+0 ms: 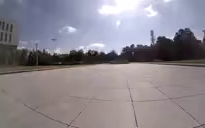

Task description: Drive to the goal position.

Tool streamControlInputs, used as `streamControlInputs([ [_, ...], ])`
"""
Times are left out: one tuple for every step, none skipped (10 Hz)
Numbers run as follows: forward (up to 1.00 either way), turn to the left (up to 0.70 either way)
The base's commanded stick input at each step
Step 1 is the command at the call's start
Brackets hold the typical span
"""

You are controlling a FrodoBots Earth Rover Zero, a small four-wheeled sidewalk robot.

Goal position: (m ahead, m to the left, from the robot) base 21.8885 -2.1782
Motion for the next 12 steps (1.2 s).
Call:
streamControlInputs([
  [0.70, -0.31],
  [0.70, -0.33],
  [0.70, -0.28],
  [0.70, -0.09],
  [0.70, 0.00],
  [0.70, 0.00],
  [0.70, 0.00],
  [0.70, 0.00],
  [0.70, 0.00],
  [0.70, 0.00],
  [0.70, 0.00],
  [0.70, 0.00],
])
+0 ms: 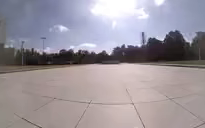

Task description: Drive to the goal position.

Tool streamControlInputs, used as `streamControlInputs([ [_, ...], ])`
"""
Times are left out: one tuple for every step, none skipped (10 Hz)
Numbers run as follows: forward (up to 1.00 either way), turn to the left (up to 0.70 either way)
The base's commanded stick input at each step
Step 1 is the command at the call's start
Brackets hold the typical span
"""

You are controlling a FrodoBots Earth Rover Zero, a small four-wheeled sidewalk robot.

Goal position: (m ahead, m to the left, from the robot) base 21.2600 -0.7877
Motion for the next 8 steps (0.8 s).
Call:
streamControlInputs([
  [0.70, 0.00],
  [0.70, 0.00],
  [0.70, 0.00],
  [0.70, 0.00],
  [0.70, 0.00],
  [0.70, 0.00],
  [0.70, 0.00],
  [0.70, -0.19],
])
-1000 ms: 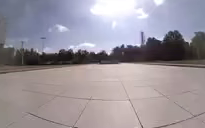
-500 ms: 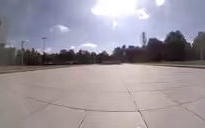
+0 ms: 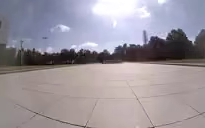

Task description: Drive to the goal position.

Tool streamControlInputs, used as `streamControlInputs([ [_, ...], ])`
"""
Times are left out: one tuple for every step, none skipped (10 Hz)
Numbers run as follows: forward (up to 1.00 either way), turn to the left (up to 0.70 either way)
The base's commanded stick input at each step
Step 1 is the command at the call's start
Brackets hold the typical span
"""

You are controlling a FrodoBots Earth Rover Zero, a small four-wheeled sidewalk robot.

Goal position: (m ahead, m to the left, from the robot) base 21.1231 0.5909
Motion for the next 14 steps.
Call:
streamControlInputs([
  [0.70, -0.30],
  [0.70, -0.31],
  [0.70, -0.31],
  [0.70, -0.31],
  [0.70, -0.24],
  [0.70, -0.12],
  [0.70, -0.01],
  [0.70, 0.00],
  [0.70, 0.00],
  [0.70, 0.00],
  [0.70, 0.00],
  [0.70, 0.00],
  [0.70, 0.00],
  [0.70, 0.00],
])
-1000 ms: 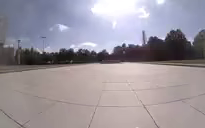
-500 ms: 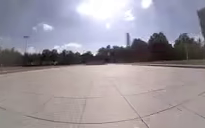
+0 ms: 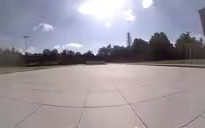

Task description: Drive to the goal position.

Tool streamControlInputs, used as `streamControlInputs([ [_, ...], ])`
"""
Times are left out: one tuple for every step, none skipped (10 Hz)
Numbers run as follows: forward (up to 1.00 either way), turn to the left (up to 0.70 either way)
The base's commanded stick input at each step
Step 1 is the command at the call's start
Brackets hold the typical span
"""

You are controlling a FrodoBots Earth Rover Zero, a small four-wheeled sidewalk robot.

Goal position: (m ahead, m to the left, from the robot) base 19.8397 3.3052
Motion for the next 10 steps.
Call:
streamControlInputs([
  [0.70, 0.00],
  [0.70, 0.00],
  [0.70, 0.00],
  [0.70, 0.00],
  [0.70, 0.00],
  [0.70, 0.00],
  [0.70, -0.02],
  [0.70, -0.02],
  [0.70, -0.02],
  [0.70, -0.02],
])
